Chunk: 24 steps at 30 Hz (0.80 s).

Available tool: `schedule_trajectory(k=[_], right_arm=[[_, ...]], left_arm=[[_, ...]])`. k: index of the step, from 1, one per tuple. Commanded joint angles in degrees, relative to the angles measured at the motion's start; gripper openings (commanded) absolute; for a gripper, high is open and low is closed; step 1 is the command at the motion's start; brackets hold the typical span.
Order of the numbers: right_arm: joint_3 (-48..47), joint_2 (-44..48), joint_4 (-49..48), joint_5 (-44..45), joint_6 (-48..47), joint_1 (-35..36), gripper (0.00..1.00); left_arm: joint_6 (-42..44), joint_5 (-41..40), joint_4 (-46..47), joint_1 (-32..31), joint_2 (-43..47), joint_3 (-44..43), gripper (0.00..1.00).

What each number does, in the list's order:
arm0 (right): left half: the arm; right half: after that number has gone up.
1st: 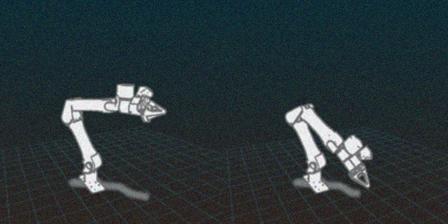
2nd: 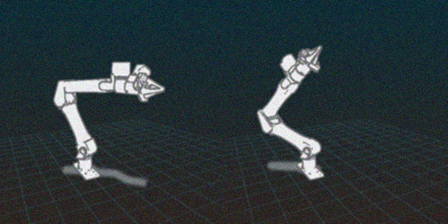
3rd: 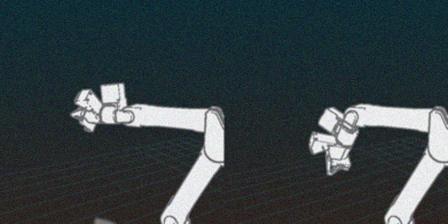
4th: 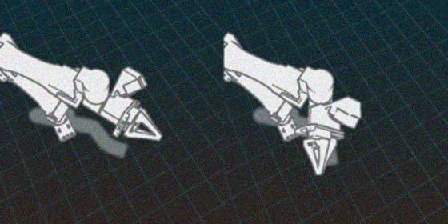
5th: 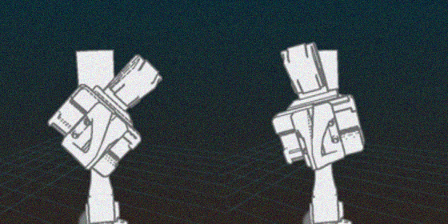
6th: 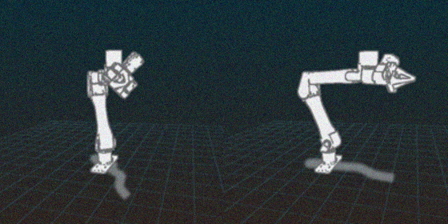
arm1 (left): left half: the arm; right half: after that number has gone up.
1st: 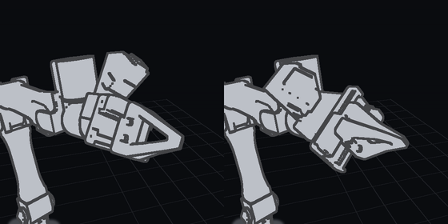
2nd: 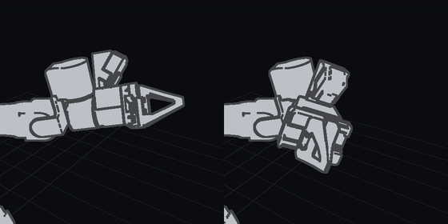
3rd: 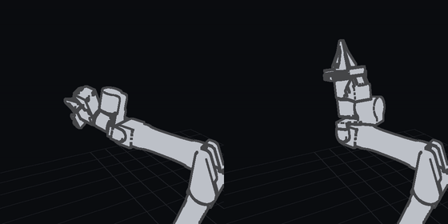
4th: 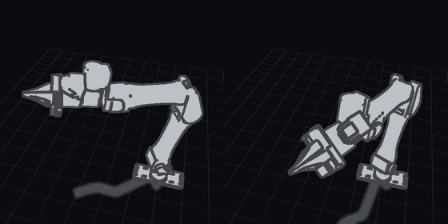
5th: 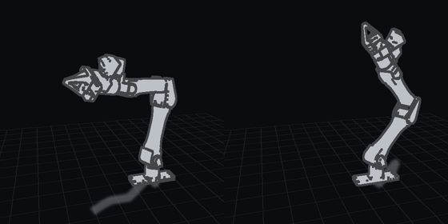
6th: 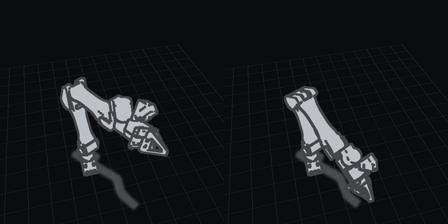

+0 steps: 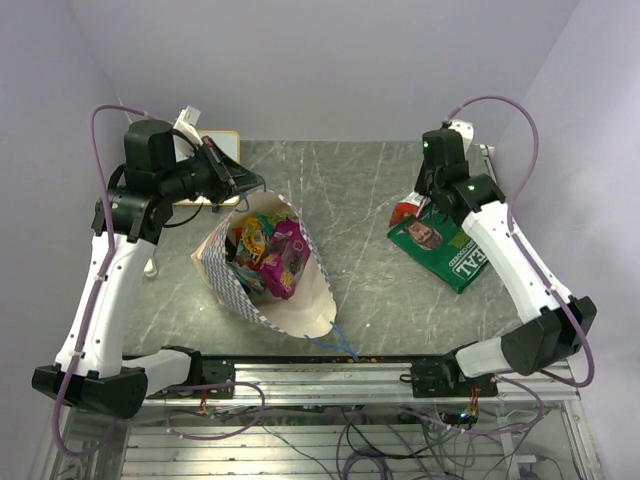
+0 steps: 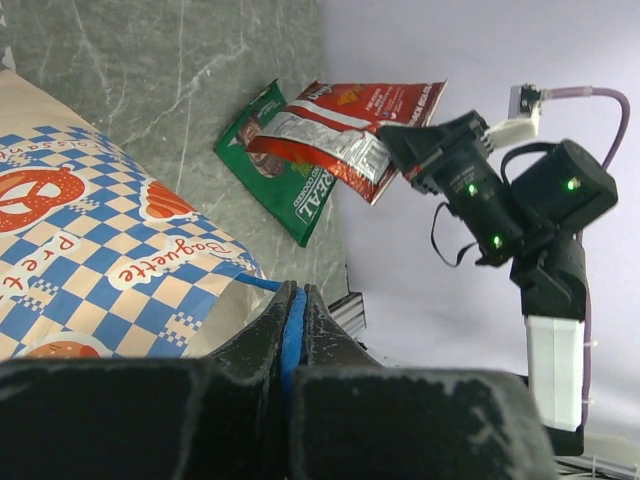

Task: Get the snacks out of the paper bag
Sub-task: Place the snack at the center of the board.

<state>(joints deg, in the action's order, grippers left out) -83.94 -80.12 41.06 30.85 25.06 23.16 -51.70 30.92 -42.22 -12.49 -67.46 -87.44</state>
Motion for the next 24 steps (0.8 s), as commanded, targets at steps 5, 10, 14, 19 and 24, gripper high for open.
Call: schedule_trajectory(k=[5,10,14,19,24], right_arm=[[-0.9,-7.1,-5.5,-22.4,4.8,-13.5,0.00],[10.1,-3.7,-5.2,-31.2,5.9,-22.6,0.00],[21.0,-0.3,-9.4,-38.2,5.1,-32.2,0.00],[25.9,0.4,-7.4,-37.4,2.4,-39.8,0.00],[29.4,0.0,-6.1,-34.8,-1.7,-44.3,0.00]], left_arm=[[2.3,4.2,1.7,-0.4,-1.0,-2.9,0.07],[3.1,4.3,1.4,-0.4,-1.8,-3.1,0.07],[3.6,4.7,1.2,-0.3,-2.4,-2.9,0.07],[3.3,5.4,2.1,-0.3,-2.6,-2.3,0.07],[3.8,5.7,1.6,-0.3,-2.5,-2.5,0.07]])
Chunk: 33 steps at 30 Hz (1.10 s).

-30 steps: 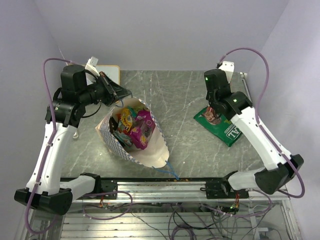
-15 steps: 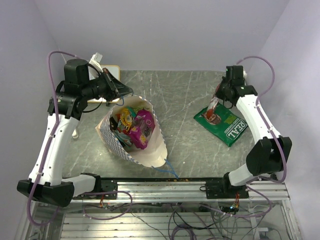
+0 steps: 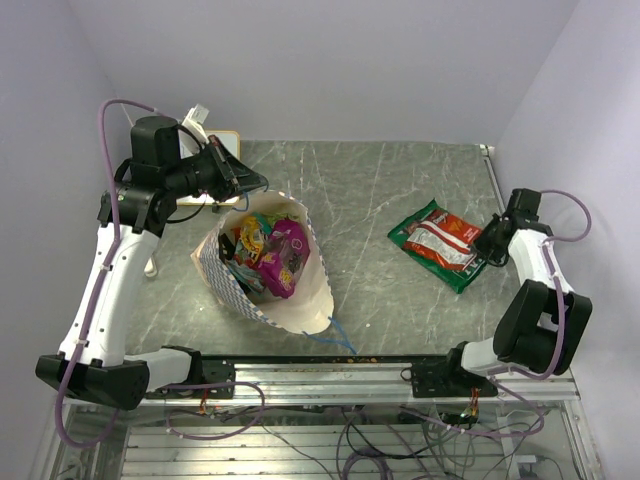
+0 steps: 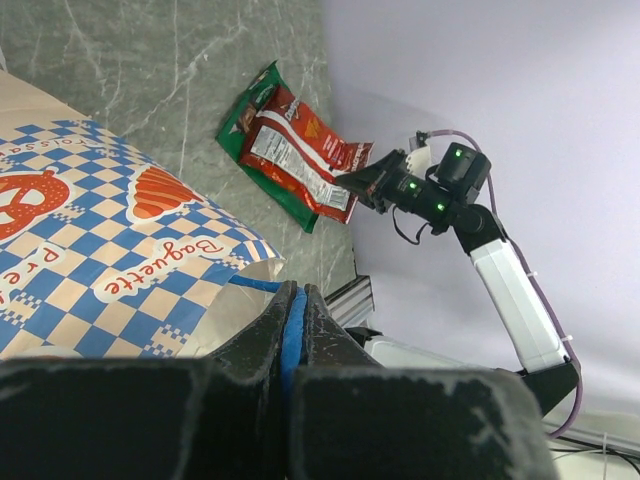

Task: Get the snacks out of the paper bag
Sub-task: Place the snack at the center of the board.

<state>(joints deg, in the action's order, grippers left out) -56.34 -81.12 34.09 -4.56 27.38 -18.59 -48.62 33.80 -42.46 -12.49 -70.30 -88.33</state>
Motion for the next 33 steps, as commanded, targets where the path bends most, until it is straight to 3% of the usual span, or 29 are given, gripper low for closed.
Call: schedule_trajectory(k=[1,11,16,18,23,27,33], right_arm=[[2.4,0.8,0.1,0.6,-5.1,-2.7,0.00],[2.9,-5.0,-10.7,-14.7,-5.4,-2.6,0.05],[1.4,-7.0,-12.4,-15.6,-3.1,-2.4,0.06],[0.9,-7.0,-10.7,-11.5,-3.5,-2.4,0.07],[1.0,-5.0,-5.4,-2.9,-5.8,-2.5,0.30],[3.0,-1.9,-0.7,4.7,-3.9,-2.9,0.64],[4.4,3.7,2.9,7.7,-3.5,-4.2,0.71]], left_arm=[[0.7,2.8,1.9,-0.3,0.5,-1.5,0.07],[0.9,2.8,0.9,-0.3,2.1,-0.6,0.07],[0.3,2.8,1.1,-0.3,3.1,0.1,0.07],[0.1,2.6,1.1,-0.3,3.5,0.5,0.07],[-0.2,2.5,0.8,-0.3,4.8,1.4,0.07],[-0.8,2.1,1.1,-0.3,5.7,2.4,0.07],[-2.6,2.7,2.7,-0.3,6.9,4.3,0.07]])
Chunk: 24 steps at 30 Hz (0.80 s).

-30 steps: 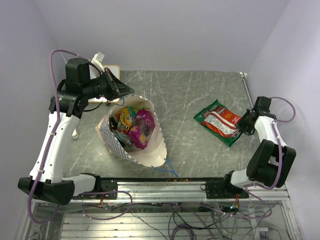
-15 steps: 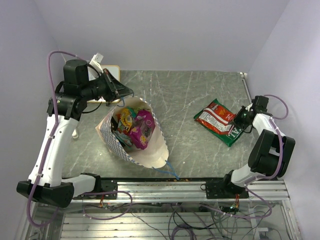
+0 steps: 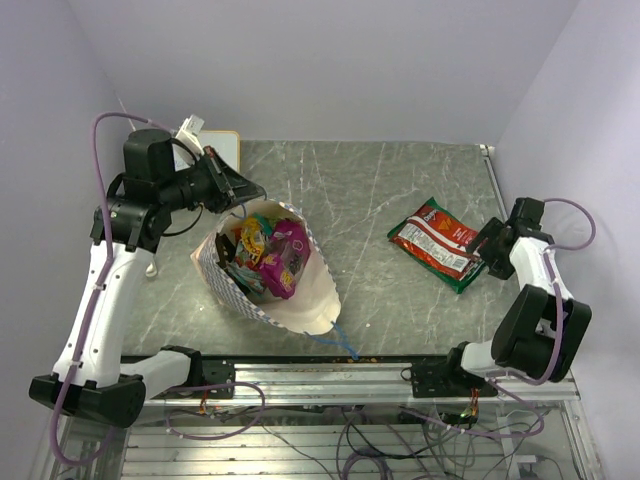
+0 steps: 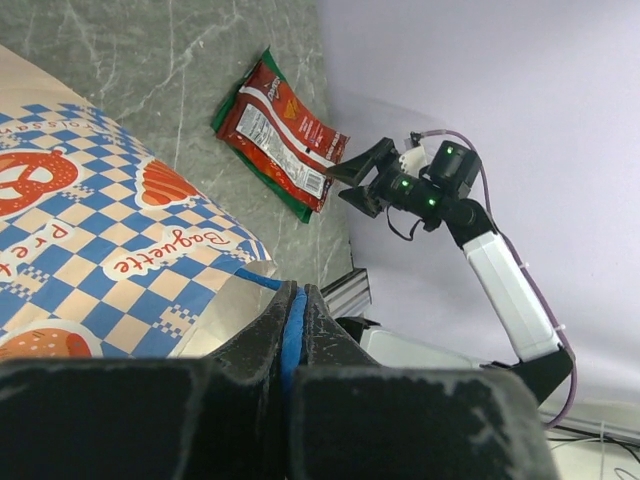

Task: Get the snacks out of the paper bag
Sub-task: Place the snack at the center of the board, then take out the snack from the paper bag.

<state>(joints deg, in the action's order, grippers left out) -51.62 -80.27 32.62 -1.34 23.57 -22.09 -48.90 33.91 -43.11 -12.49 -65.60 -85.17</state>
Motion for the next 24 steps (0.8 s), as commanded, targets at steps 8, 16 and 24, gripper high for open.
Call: schedule_trajectory(k=[8,16,24], right_arm=[[-5.3,12.4,8.1,-4.2,2.8,12.4,0.71],[-13.9,16.2,5.5,-13.6,10.9,38.2,0.67],[-20.0,14.8,0.5,-9.3,12.5,66.4,0.64]], left_arm=[[-3.9,2.2,4.0,-0.3,3.6,2.4,0.07],[-5.1,1.2,4.5,-0.3,4.7,3.1,0.07],[-4.9,1.1,3.0,-0.3,4.3,2.8,0.07]])
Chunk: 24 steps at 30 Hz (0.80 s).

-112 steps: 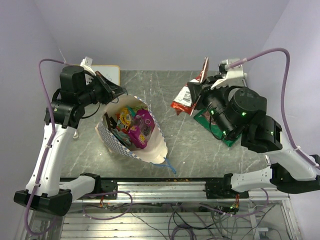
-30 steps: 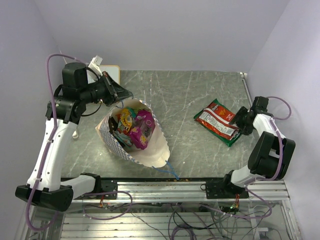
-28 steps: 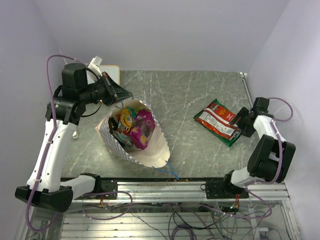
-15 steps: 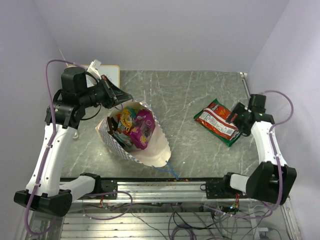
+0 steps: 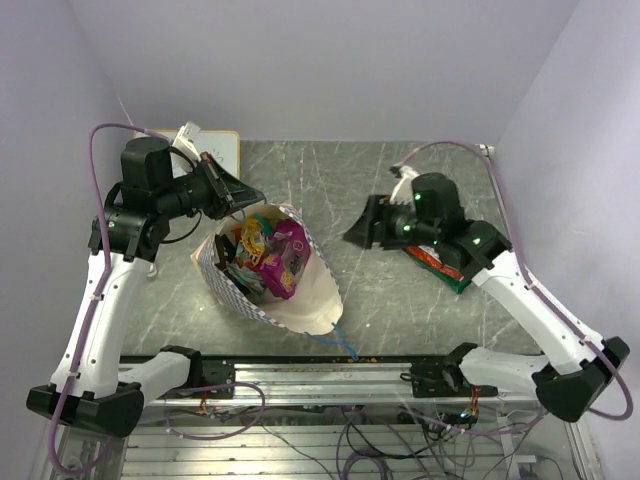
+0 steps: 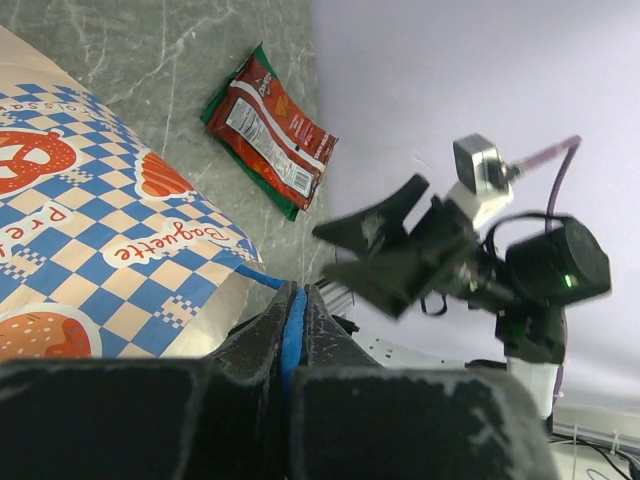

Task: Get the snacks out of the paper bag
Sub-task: Take out the snack from the paper bag.

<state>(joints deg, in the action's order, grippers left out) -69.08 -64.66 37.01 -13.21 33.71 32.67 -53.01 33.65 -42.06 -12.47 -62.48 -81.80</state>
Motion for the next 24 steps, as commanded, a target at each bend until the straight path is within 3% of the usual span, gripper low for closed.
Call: schedule_trajectory(k=[1,6,11,18,24], right_arm=[[-2.8,-1.3,-5.5,5.5,3.1,16.2,0.64],[-3.0,-6.1,-13.6,26.1,2.0,36.2,0.62],[-7.6,-14.9,-13.5,43.6,-5.0,48.7,0.58],[-1.3,-19.6,-19.2,50.3,-6.7,49.2,0.49],[0.1,-25.0,-24.8,51.1,-8.6,46.9,0.52]], left_arm=[[-0.8,1.3,1.9,-0.3,1.2,-0.6,0.07],[-1.9,1.5,1.9,-0.3,1.4,-0.5,0.07],[-2.1,1.6,1.0,-0.3,2.2,-0.2,0.07],[-1.8,2.7,0.5,-0.3,2.9,0.7,0.07],[-2.6,2.9,0.7,-0.3,4.6,2.6,0.07]])
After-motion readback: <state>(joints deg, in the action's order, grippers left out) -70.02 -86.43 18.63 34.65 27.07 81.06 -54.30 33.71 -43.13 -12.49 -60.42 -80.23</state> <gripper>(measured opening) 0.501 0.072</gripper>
